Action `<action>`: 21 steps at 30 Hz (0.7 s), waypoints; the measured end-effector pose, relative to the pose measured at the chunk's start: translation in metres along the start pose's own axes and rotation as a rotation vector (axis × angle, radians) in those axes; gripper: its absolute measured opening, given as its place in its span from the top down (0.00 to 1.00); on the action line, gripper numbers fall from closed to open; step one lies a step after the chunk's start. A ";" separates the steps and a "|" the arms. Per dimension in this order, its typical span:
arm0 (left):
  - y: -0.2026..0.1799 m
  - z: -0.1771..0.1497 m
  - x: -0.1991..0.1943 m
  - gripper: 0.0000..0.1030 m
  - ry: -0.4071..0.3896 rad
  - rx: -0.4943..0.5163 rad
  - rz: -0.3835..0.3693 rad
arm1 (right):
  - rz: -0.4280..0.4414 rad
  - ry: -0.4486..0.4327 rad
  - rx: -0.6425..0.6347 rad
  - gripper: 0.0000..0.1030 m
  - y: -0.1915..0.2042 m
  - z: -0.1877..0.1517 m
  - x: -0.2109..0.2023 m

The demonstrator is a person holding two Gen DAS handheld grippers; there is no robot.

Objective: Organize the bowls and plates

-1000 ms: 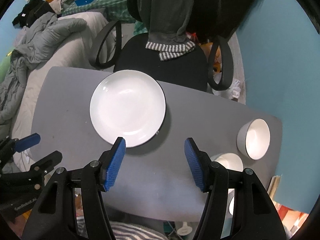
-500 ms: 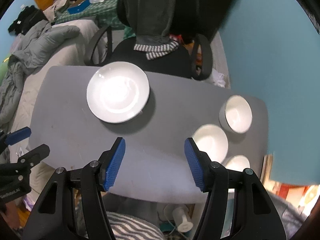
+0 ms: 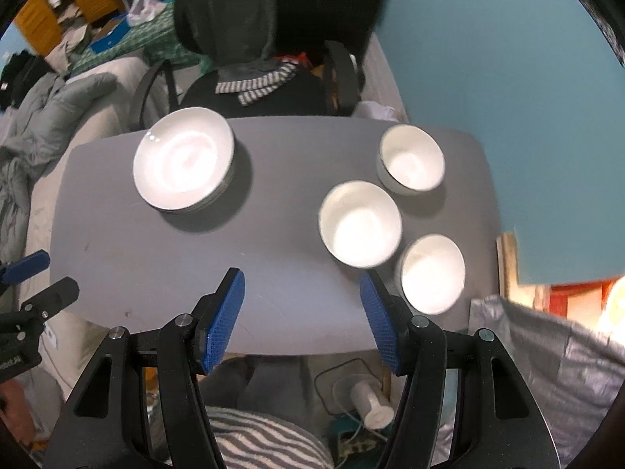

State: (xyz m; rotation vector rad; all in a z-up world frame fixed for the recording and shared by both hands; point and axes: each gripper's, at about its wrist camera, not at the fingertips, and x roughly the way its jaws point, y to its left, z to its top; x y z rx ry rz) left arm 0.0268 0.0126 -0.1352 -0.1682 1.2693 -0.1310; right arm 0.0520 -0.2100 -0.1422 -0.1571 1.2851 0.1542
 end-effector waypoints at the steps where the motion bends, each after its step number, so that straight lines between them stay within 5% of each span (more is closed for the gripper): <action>1: -0.004 0.000 0.001 0.29 0.003 0.008 -0.004 | -0.007 0.003 0.012 0.41 -0.006 -0.003 0.000; 21: -0.082 0.028 0.048 0.29 0.092 0.099 -0.029 | -0.012 0.054 0.195 0.41 -0.108 -0.017 0.028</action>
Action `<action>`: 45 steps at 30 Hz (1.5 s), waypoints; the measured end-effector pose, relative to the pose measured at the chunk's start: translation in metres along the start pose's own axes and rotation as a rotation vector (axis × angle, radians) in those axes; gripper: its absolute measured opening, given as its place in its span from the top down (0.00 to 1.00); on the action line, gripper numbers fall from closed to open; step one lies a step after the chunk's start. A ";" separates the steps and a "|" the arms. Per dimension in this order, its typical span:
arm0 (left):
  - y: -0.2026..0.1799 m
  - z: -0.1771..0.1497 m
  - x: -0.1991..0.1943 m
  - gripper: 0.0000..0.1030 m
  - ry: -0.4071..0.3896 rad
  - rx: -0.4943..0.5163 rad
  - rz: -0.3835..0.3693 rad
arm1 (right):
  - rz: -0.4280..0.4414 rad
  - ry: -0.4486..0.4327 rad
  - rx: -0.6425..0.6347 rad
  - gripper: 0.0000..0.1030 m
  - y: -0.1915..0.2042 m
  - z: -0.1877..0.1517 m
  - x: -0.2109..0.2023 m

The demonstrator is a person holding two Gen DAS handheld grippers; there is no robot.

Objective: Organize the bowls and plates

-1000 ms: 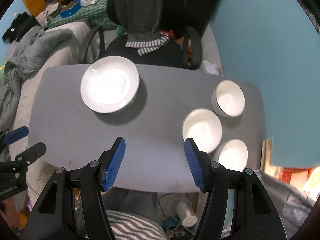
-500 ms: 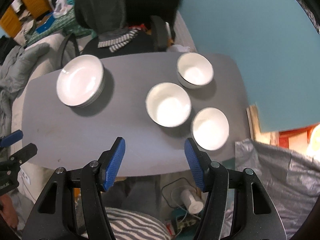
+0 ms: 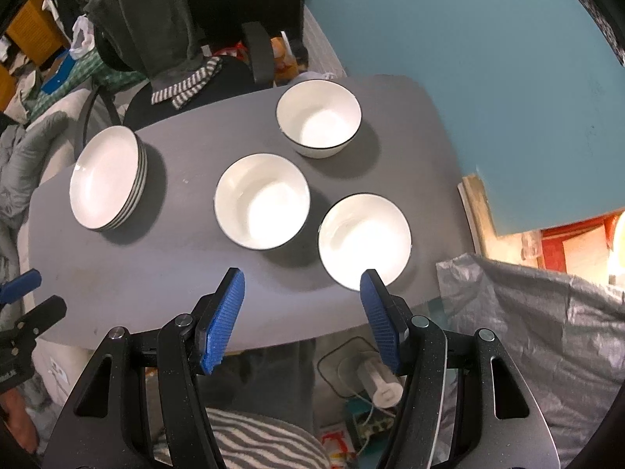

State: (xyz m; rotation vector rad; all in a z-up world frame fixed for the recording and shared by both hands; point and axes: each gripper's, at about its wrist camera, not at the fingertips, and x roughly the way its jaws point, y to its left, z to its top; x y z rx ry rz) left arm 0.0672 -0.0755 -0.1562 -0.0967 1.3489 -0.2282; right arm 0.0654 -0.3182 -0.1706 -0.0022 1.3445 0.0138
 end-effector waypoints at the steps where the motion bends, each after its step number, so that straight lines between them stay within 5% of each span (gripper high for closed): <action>1: -0.004 0.003 0.003 0.29 0.001 -0.003 0.000 | 0.015 -0.004 -0.003 0.41 -0.003 0.003 0.003; 16: -0.042 0.047 0.072 0.29 0.076 -0.028 0.040 | 0.083 0.038 -0.030 0.41 -0.042 0.044 0.061; 26: -0.049 0.069 0.118 0.29 0.126 -0.061 0.027 | 0.082 0.025 -0.156 0.41 -0.030 0.063 0.097; 45: -0.058 0.098 0.181 0.29 0.202 -0.101 0.038 | 0.188 0.150 -0.227 0.41 -0.025 0.081 0.153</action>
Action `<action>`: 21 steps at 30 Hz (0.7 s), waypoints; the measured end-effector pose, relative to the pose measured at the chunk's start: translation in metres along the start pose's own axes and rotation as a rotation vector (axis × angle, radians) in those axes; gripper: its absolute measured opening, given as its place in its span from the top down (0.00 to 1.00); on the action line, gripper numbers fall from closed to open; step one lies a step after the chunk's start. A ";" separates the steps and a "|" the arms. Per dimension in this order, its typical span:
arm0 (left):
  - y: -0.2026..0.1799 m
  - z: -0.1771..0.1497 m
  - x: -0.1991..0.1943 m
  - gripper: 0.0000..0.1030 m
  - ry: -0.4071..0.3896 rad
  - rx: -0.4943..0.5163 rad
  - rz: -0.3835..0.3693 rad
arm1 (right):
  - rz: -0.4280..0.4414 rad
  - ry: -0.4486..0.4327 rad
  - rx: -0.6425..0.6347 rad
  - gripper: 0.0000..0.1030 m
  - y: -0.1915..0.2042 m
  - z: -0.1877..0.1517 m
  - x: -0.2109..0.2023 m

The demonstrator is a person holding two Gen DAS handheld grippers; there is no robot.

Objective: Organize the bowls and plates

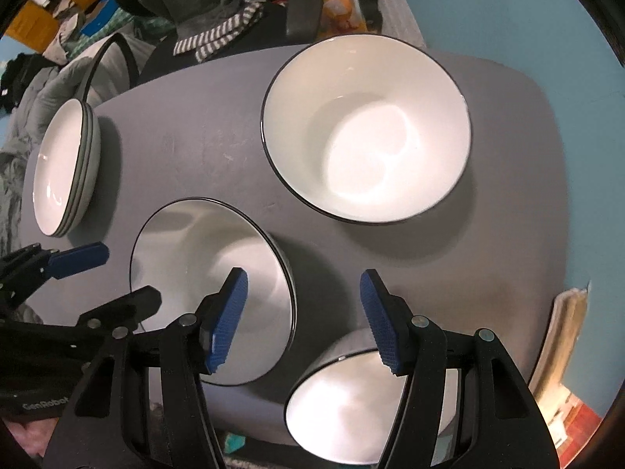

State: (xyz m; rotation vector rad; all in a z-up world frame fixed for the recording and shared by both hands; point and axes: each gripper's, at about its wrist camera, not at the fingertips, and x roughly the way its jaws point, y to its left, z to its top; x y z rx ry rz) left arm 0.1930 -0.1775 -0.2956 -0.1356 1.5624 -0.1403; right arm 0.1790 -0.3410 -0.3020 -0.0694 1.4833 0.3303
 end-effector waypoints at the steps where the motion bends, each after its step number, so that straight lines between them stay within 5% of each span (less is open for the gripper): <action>1: 0.000 0.001 0.002 0.29 0.003 -0.006 0.003 | -0.003 0.000 -0.009 0.41 0.000 0.000 0.001; 7: 0.005 0.004 0.011 0.35 0.025 -0.056 -0.002 | 0.004 0.014 -0.025 0.41 0.000 0.000 0.008; 12: 0.002 0.006 0.019 0.52 0.044 -0.047 0.016 | 0.012 0.041 -0.027 0.67 -0.001 -0.004 0.017; 21: 0.007 0.005 0.030 0.65 0.069 -0.065 0.009 | 0.044 0.067 -0.024 0.85 -0.005 -0.003 0.021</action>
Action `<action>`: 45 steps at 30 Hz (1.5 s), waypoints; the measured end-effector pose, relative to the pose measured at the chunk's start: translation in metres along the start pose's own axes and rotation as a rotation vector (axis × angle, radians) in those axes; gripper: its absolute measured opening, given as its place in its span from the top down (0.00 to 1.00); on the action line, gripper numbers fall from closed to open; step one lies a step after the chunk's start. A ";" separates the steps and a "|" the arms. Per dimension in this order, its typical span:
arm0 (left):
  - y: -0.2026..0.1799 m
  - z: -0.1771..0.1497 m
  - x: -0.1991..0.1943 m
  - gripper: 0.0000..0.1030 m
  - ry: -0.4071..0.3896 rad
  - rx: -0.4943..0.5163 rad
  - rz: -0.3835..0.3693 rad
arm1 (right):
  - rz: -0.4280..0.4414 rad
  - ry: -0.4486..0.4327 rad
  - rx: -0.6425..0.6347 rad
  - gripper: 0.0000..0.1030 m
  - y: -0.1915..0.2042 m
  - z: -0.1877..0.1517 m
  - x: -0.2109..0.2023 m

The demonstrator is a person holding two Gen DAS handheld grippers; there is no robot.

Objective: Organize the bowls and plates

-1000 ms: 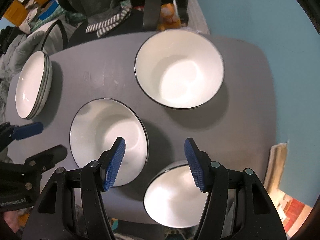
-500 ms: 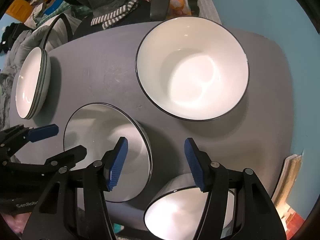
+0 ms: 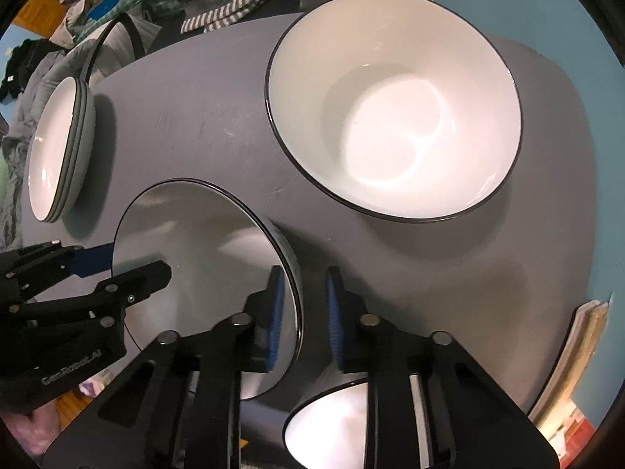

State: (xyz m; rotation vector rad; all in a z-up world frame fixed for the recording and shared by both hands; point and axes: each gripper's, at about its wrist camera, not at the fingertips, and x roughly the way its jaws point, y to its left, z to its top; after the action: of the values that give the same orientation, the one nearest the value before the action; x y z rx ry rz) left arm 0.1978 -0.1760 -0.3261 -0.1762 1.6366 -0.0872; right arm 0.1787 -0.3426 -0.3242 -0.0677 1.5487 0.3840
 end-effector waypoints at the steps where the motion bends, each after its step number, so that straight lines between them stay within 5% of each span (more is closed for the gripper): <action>1: 0.000 0.000 0.000 0.65 -0.002 0.000 -0.002 | 0.005 0.003 0.001 0.85 -0.001 0.000 0.000; 32: -0.036 -0.009 0.007 0.91 0.015 0.091 0.018 | 0.007 0.006 0.013 0.94 0.010 0.004 0.014; 45: -0.028 -0.012 -0.014 0.91 -0.020 0.090 0.051 | 0.071 0.018 0.062 0.95 0.007 -0.003 0.004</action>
State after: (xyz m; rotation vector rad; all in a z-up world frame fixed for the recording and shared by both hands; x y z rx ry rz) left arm 0.1889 -0.2015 -0.3065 -0.0669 1.6131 -0.1195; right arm 0.1738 -0.3356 -0.3266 0.0314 1.5830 0.3920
